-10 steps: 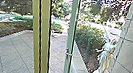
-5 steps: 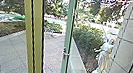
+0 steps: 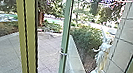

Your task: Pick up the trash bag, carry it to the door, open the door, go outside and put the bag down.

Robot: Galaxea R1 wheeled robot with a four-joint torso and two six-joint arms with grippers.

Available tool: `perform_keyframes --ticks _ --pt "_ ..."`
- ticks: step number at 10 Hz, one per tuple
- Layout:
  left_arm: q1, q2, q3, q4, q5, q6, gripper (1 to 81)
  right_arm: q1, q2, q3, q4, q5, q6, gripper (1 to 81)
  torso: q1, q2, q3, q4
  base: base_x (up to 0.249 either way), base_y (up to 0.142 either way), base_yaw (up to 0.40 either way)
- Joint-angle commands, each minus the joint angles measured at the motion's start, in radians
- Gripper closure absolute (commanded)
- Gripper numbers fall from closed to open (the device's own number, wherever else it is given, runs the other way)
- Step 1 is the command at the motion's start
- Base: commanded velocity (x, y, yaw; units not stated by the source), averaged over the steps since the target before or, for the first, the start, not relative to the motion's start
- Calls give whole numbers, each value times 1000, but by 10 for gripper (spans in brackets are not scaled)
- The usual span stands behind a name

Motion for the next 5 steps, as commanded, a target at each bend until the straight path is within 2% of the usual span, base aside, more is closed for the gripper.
perform_keyframes --ticks 1,5 --pt "-48 -2 7 11 52 2 811 42 -2 0 1 -53 -3 10 0 0 0 0 0 -99 0" --pt "-48 -2 7 13 52 2 811 35 3 0 0 -53 -3 10 0 0 0 0 0 -102 0"
